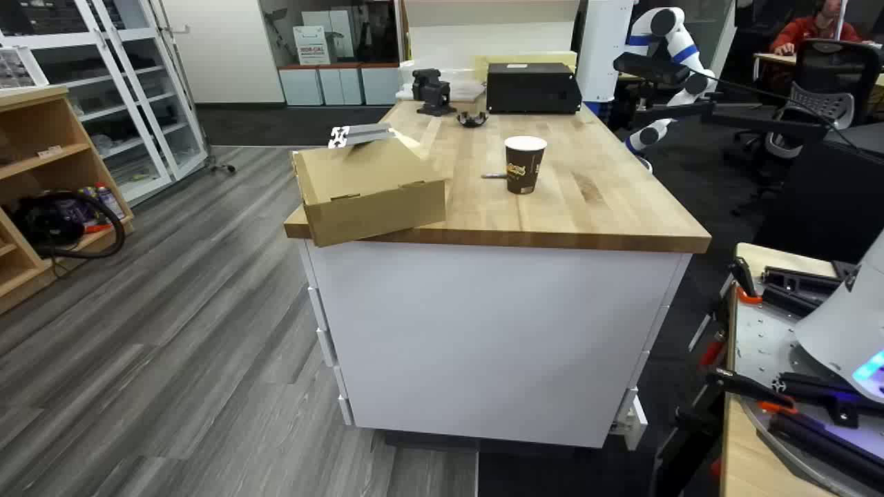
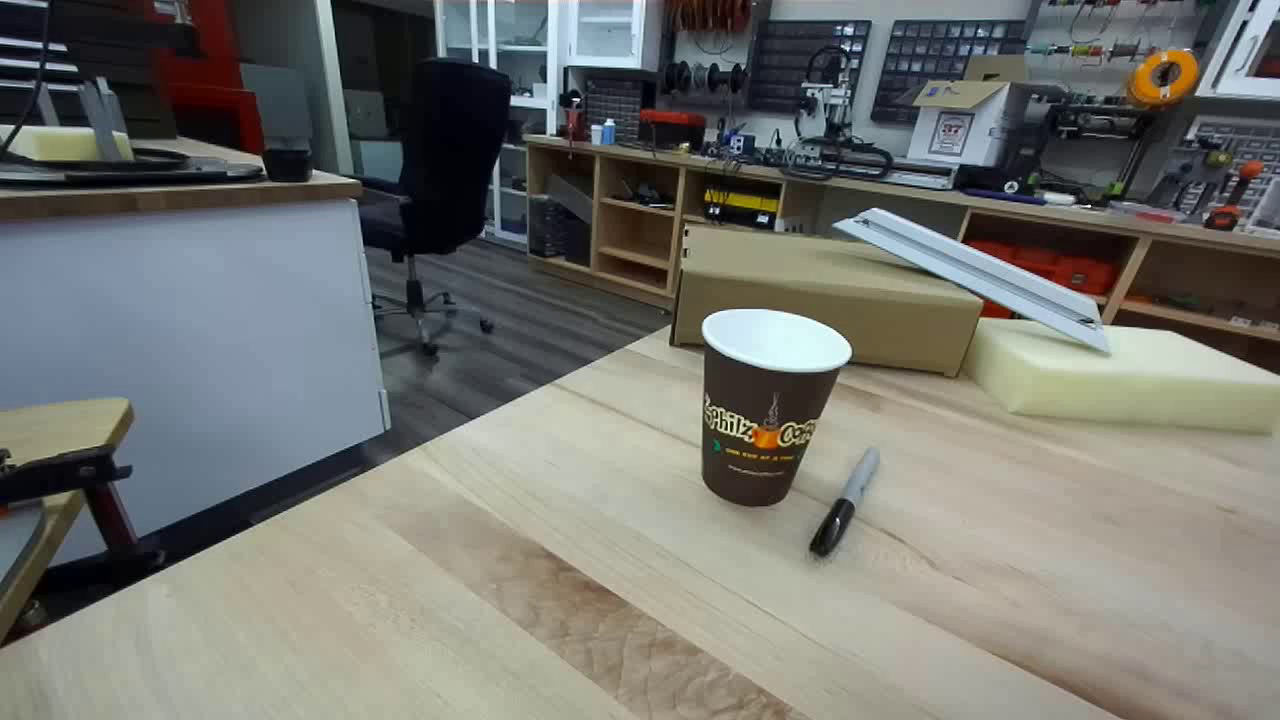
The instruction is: Move the cup closer to the edge
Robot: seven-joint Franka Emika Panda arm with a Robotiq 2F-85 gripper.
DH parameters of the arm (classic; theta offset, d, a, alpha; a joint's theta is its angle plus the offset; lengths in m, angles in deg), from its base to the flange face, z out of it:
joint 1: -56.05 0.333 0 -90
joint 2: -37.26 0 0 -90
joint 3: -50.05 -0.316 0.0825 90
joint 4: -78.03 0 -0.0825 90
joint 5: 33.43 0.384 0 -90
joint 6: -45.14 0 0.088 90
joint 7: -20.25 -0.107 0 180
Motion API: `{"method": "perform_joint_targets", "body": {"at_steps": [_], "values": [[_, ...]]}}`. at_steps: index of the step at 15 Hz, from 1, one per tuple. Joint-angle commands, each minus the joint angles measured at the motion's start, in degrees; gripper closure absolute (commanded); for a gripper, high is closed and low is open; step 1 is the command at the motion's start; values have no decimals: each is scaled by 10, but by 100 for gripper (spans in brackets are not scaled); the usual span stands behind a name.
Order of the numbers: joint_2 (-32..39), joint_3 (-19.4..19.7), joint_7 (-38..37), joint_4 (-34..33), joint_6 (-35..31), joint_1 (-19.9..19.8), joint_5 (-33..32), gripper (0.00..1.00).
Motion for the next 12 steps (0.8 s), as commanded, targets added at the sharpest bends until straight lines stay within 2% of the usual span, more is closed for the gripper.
{"method": "perform_joint_targets", "body": {"at_steps": [1,7,12], "values": [[-1,11,-6,-2,4,15,-5,0],[-1,11,-6,-2,4,15,-5,0],[44,26,37,-39,-86,29,-45,0]]}}
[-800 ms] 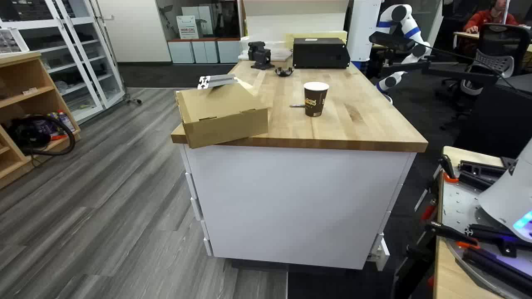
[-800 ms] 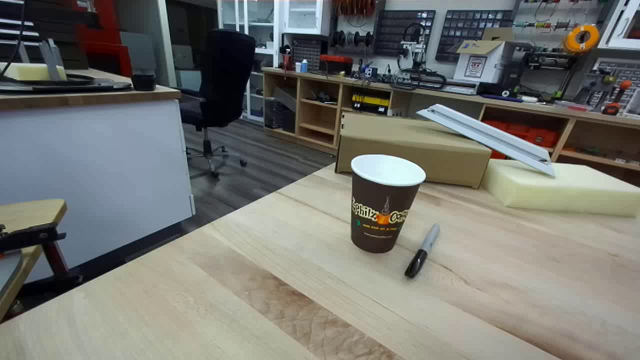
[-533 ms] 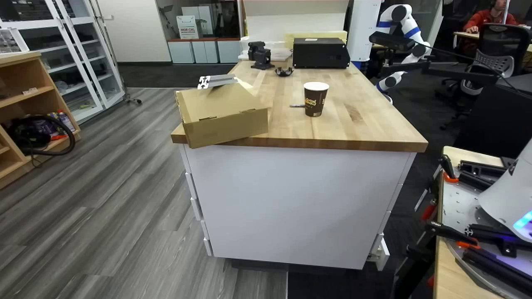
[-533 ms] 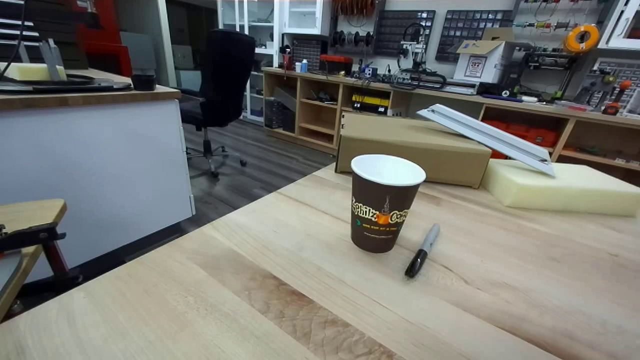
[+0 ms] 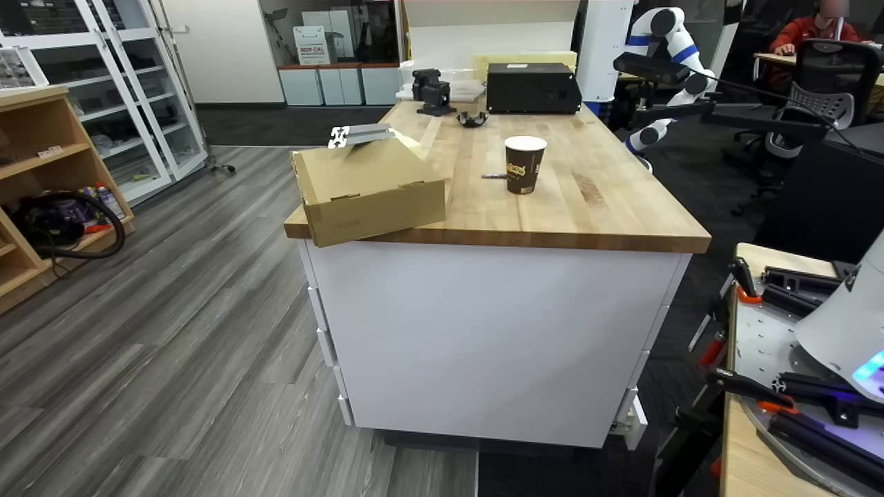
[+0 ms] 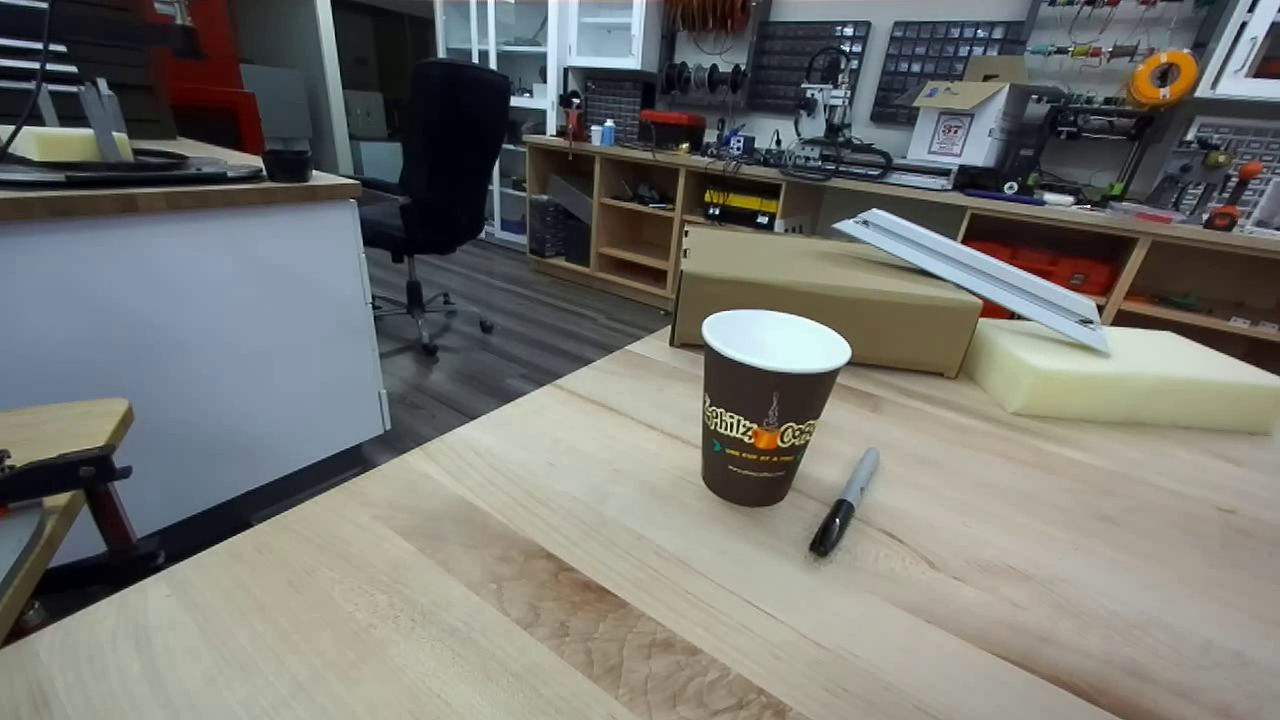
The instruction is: Move the cup closer to the edge
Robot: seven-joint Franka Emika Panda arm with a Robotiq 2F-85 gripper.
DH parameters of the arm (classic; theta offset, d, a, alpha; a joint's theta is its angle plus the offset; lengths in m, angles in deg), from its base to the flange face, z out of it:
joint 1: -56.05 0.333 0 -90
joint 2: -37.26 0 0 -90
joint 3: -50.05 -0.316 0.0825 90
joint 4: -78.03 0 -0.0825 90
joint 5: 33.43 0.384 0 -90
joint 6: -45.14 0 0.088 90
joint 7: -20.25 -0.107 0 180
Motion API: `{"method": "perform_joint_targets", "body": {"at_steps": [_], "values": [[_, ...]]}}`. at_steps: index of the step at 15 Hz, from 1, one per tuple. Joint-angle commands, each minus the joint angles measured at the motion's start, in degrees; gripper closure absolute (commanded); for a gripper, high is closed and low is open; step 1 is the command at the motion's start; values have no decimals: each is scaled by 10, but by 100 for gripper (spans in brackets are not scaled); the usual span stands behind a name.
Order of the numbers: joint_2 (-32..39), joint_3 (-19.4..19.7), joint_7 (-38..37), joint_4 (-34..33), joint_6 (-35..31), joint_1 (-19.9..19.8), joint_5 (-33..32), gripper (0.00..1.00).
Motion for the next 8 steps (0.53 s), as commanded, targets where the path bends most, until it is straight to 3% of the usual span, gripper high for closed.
{"method": "perform_joint_targets", "body": {"at_steps": [1,5,8], "values": [[44,17,35,-38,-69,20,-33,0],[99,36,77,-67,-208,31,-9,0],[158,54,113,-87,-327,46,58,0]]}}
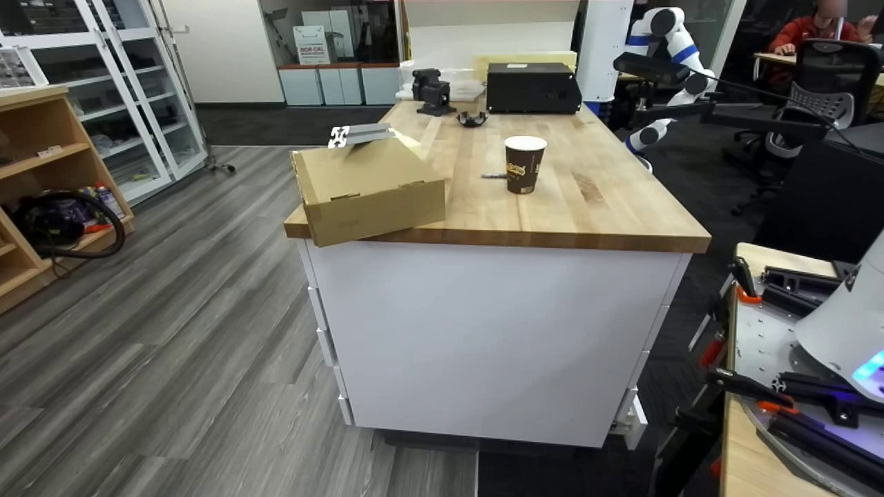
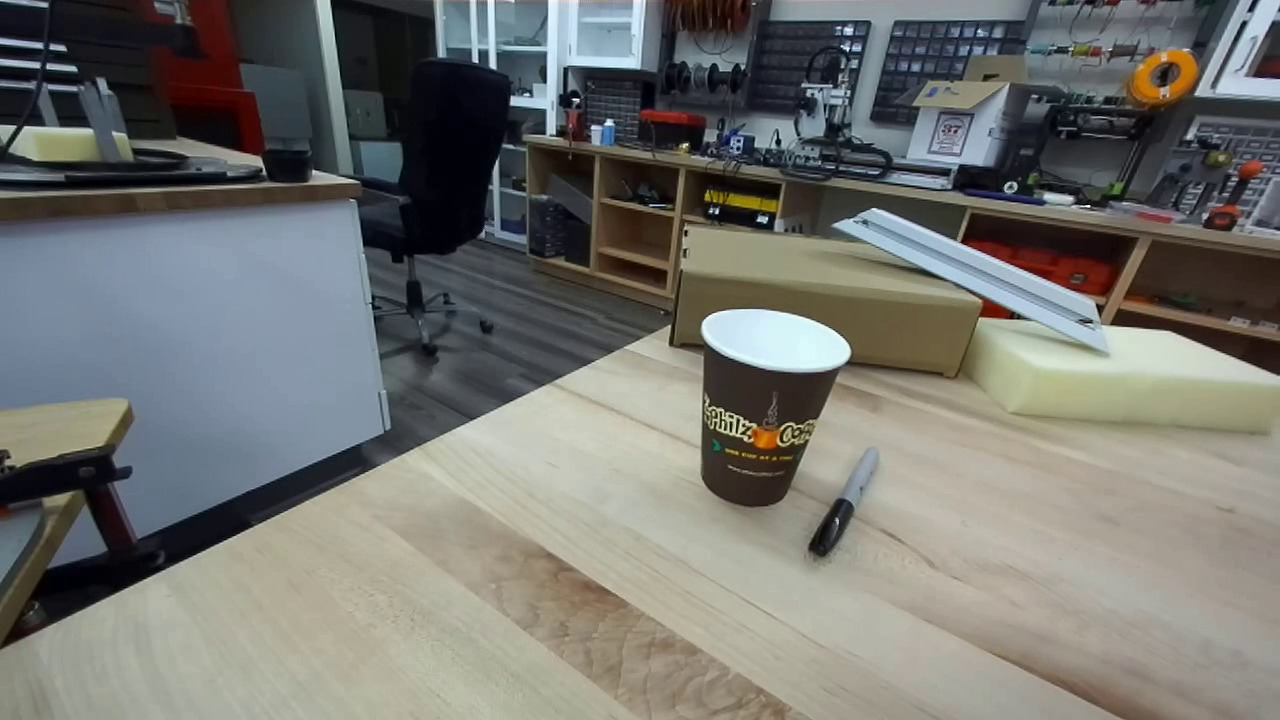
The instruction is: Move the cup closer to the edge
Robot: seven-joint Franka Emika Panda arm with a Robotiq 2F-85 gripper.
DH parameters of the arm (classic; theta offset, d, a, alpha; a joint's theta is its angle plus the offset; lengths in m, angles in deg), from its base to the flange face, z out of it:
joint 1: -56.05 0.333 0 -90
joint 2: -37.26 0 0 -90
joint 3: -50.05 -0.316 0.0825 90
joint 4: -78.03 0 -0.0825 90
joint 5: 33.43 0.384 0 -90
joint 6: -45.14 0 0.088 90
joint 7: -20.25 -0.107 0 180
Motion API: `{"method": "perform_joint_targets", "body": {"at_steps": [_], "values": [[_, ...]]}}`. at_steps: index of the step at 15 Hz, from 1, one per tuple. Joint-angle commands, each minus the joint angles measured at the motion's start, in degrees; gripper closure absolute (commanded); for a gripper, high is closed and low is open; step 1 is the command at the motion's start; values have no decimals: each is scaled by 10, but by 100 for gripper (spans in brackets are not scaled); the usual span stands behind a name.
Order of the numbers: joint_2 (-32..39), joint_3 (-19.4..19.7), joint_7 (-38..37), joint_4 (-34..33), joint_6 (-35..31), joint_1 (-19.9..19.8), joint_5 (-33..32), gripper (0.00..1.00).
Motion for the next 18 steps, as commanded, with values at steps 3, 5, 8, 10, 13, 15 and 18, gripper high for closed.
{"method": "perform_joint_targets", "body": {"at_steps": [3,5,8,10,13,15,18], "values": [[122,34,110,-54,-156,34,150,0],[167,34,171,-75,-172,37,225,0],[221,16,249,-111,-144,24,310,0],[253,5,280,-136,-118,10,338,0],[293,-11,303,-174,-59,-8,353,0],[315,-20,312,-198,-11,-20,356,0],[342,-33,312,-227,38,-32,346,0]]}}
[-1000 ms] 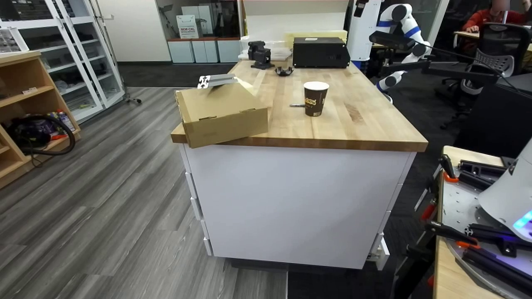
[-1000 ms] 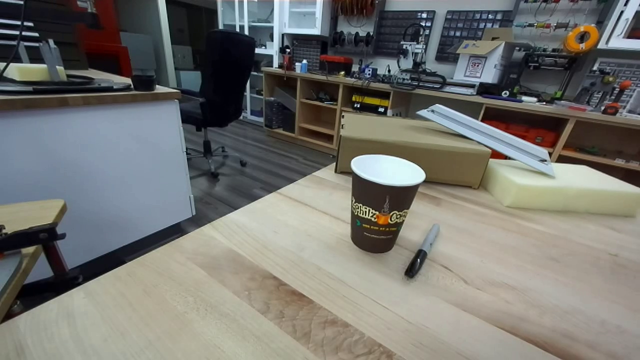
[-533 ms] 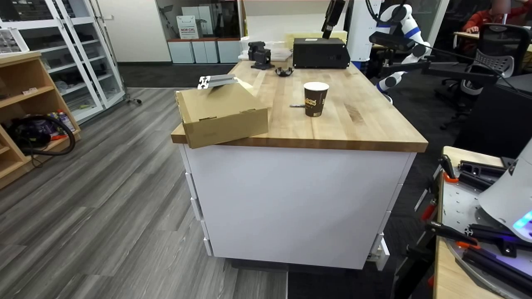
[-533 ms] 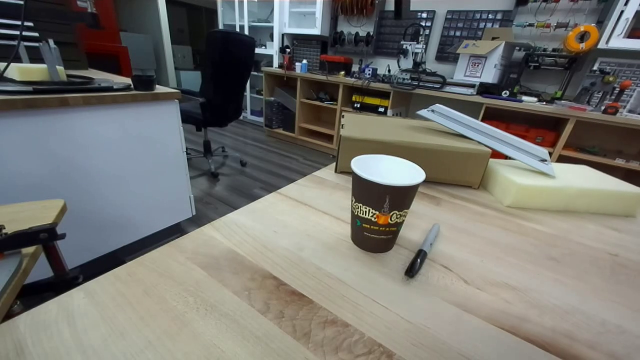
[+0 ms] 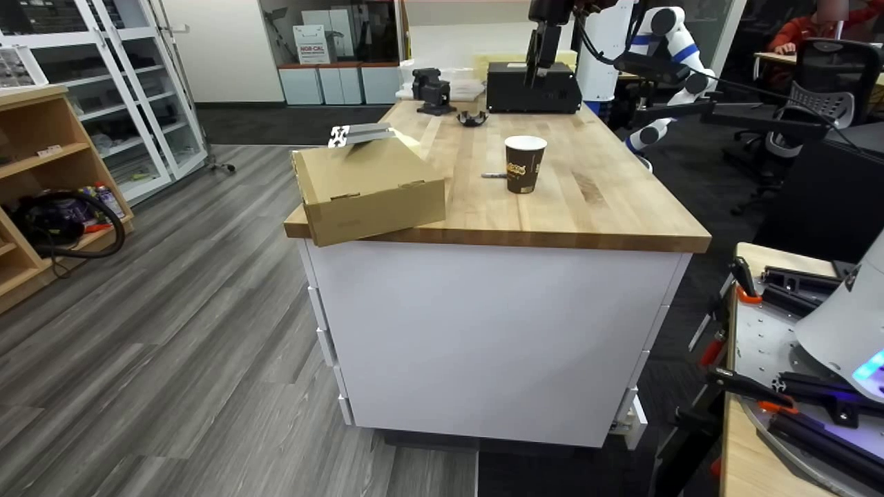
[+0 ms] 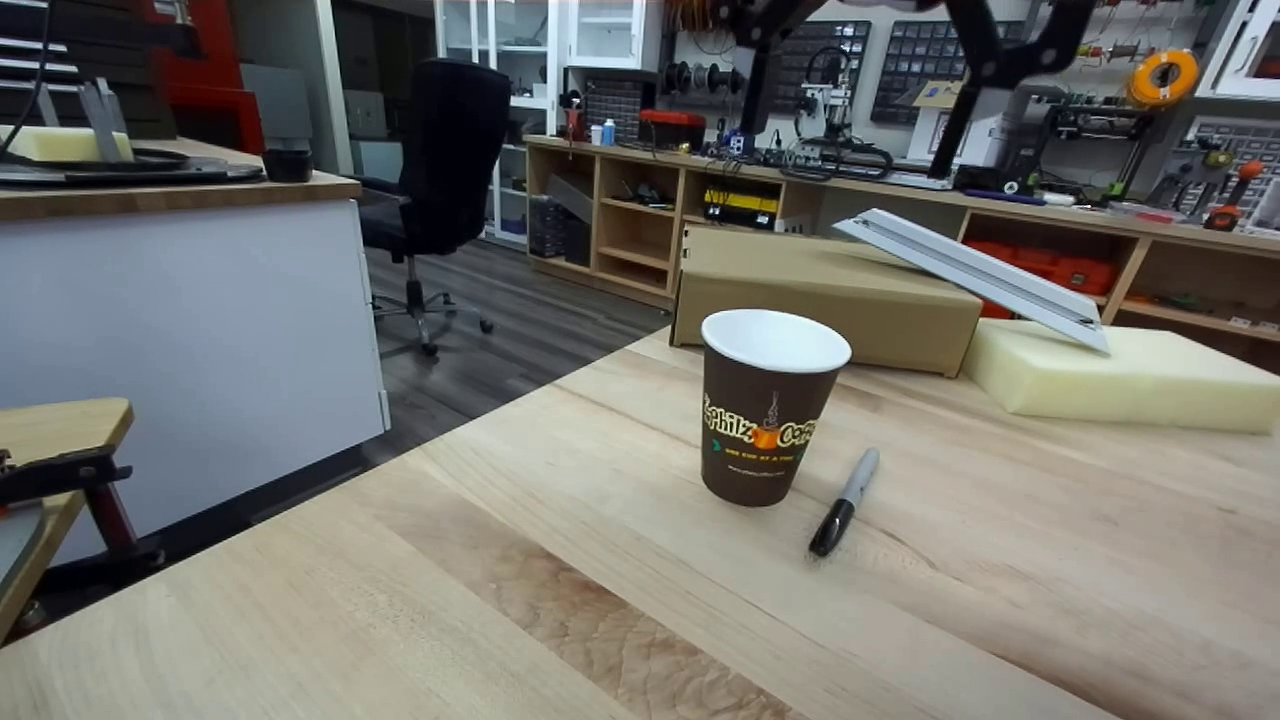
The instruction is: Move the cup closer to the edge
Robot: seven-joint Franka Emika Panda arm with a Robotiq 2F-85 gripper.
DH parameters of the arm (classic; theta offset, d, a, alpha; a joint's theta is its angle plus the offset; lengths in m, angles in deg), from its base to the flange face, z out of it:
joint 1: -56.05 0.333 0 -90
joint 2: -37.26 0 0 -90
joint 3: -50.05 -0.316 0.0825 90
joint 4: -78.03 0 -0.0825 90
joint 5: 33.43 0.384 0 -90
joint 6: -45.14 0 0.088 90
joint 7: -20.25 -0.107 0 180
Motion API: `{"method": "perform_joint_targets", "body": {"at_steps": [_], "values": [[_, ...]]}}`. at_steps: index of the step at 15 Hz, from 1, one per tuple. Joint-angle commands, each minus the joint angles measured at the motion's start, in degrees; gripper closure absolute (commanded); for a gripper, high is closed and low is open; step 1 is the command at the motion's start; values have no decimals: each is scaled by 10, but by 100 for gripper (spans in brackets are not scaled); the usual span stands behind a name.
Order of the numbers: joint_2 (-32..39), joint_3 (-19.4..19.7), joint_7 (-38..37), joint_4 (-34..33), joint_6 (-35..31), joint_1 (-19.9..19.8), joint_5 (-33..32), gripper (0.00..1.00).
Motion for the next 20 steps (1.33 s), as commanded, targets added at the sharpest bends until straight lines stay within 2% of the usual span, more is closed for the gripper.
{"method": "perform_joint_targets", "body": {"at_steps": [1,5,9,13,14,16,20], "values": [[42,-22,11,-54,66,-24,0,0],[85,-36,-1,-76,86,-30,-14,0],[127,-46,-18,-85,74,-30,-34,0],[154,-49,-34,-84,58,-19,-108,0],[157,-50,-40,-85,57,-18,-129,25],[160,-54,-44,-87,54,-18,-160,33],[163,-61,-47,-89,54,-19,-194,61]]}}
